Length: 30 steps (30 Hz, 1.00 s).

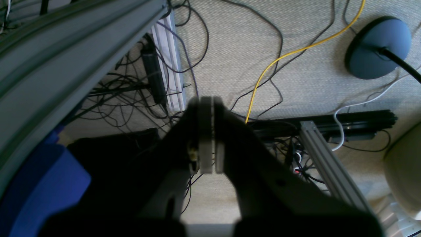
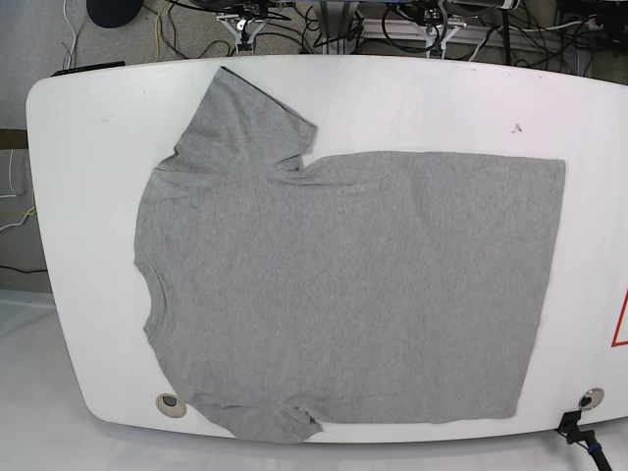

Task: Fold the T-shirt properly

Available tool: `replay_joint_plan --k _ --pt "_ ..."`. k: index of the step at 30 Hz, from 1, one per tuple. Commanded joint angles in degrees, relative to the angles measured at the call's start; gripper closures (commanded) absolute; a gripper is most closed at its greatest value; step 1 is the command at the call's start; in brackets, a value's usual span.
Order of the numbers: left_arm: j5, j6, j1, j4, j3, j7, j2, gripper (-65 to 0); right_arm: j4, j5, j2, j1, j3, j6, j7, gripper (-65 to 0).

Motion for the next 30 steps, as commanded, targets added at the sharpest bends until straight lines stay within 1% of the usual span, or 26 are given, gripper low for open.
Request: replay_joint_plan --k 1,6,12,13,17,22,30 --pt "0.5 -0.4 0.1 -0.2 0.0 -0.2 -0.3 0.0 -0.1 -0.1 0.2 0.0 0.0 0.0 0.2 0.0" --pt "0.3 -0.3 0.1 -0.2 0.1 0.0 -0.3 -0.2 0.2 -0.2 0.2 -0.2 0.0 0.1 0.2 0.0" --pt "0.3 -0.5 0.2 0.1 0.1 1.9 -0.7 -2.8 0.1 0.0 0.3 -0.2 0.1 0.2 0.0 0.0" --pt "0.8 -0.1 0.2 0.1 0.2 1.9 -0.5 -2.9 -0.2 -0.1 0.2 -0.2 0.0 0.0 0.1 0.0" --pt "0.3 -0.4 0.2 0.5 0.2 2.6 -0.8 -3.3 -0.1 -0.3 0.2 -0.2 0.0 0.2 -0.1 0.0" --pt "0.5 -0.3 0.3 0.2 0.1 1.1 -0.5 -1.8 -0.1 -0.3 0.2 -0.1 0.1 0.2 -0.1 0.0" --pt "0.3 -0.4 0.5 0.1 0.2 -1.1 -1.1 -0.4 0.1 -0.2 0.3 -0.1 -0.1 0.2 0.0 0.0"
